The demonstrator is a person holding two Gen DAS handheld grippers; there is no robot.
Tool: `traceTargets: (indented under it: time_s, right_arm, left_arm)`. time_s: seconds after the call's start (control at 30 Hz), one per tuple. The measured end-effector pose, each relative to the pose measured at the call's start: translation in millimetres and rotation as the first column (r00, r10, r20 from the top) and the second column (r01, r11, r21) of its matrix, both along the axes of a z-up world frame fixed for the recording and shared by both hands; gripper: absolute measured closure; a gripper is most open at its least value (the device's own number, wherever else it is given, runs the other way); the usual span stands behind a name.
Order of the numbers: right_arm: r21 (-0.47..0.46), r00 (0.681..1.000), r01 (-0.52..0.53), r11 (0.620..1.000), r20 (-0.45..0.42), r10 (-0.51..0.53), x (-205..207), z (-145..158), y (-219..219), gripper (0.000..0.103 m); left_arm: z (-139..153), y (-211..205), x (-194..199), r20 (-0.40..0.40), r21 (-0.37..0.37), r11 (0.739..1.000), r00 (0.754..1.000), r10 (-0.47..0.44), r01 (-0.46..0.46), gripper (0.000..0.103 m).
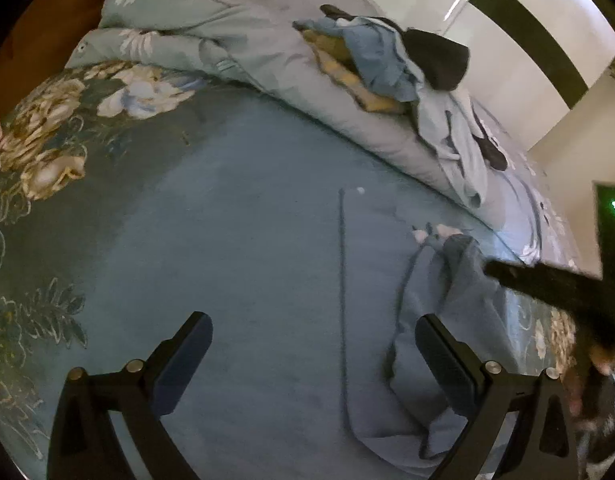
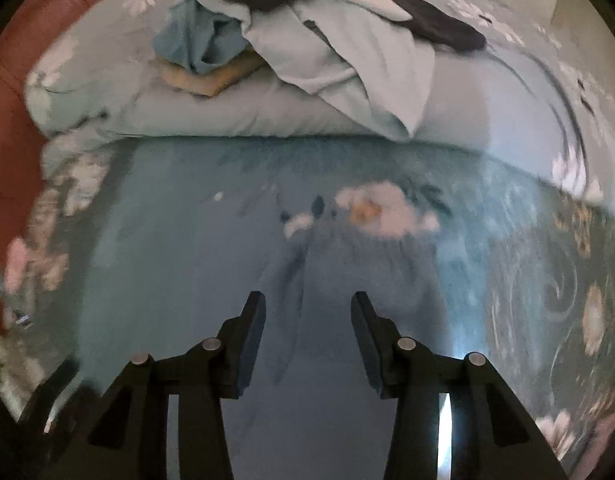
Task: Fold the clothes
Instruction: 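Pull the sweatpants onto the bed cover and lay them down with the right gripper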
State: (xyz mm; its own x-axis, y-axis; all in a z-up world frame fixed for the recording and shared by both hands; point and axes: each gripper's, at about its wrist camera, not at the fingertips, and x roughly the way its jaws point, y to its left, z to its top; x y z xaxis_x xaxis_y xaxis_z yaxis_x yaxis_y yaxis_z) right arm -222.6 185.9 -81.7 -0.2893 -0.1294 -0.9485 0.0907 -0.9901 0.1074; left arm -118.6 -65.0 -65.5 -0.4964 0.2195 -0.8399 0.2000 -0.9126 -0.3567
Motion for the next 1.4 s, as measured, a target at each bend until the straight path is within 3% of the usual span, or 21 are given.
traceTargets:
  time_s: [0.1,0.27,0.3,0.33,0.43,0.67,0.8,0.9,1.07,1.17,1.27,1.4]
  right_arm:
    - [0.097,1.0,0.006,0.995,0.019,-0.008,-25,-19,-15,0.057]
    - [0.199,0.997,-0.01,0.98,0.075,-0.005,-32,-38,-15,0.059]
    - [0.207,0.997,-0.005,0.978,0.075,-0.01,-30,-39,-12,0.068]
    - [0.198,0.997,0.006,0.98,0.077,-0.021,-27,-37,-6,0.079]
    - [0.148,0.994,0.049,0.988,0.085,-0.062,-15,-31,16,0.097]
    - [-0.023,0.988,0.157,0.987,0.0,-0.157,46,12,77,0.098]
    - [-0.143,0.969,0.241,0.96,-0.026,-0.247,96,27,135,0.098]
    - [-0.174,0.945,0.315,0.933,-0.033,-0.326,121,22,168,0.098]
    - [-0.202,0.918,0.381,0.902,-0.03,-0.395,147,16,200,0.098]
    - [-0.219,0.907,0.403,0.889,-0.033,-0.42,159,14,213,0.098]
    - [-0.253,0.897,0.419,0.872,-0.033,-0.44,164,10,223,0.098]
    - [-0.32,0.896,0.408,0.855,-0.038,-0.442,158,10,224,0.097]
  left_arm:
    - [-6,-9,-1,0.013,0.018,1.0,1.0,0.024,-0.024,0.0]
    - [-11,-14,-2,0.029,0.038,0.998,0.999,0.042,-0.043,0.0]
    - [-12,-13,-2,0.031,0.038,0.998,0.999,0.04,-0.041,0.0]
    - [-13,-12,-2,0.034,0.038,0.999,0.999,0.037,-0.039,0.0]
    - [-12,-10,-2,0.031,0.024,0.999,0.999,0.025,-0.026,0.0]
    - [-3,12,-1,0.009,-0.027,0.998,0.999,-0.049,0.049,0.0]
    - [2,37,-17,-0.01,0.042,0.992,0.993,-0.12,0.12,0.0]
    - [6,60,-40,-0.03,0.067,0.98,0.982,-0.188,0.19,0.0]
    - [3,99,-80,-0.037,0.1,0.934,0.939,-0.341,0.343,0.001]
    - [-7,128,-102,-0.019,0.134,0.869,0.878,-0.478,0.476,0.001]
    - [-22,152,-121,0.02,0.103,0.821,0.824,-0.567,0.562,0.001]
    - [-45,162,-141,0.09,0.131,0.8,0.797,-0.597,0.585,0.001]
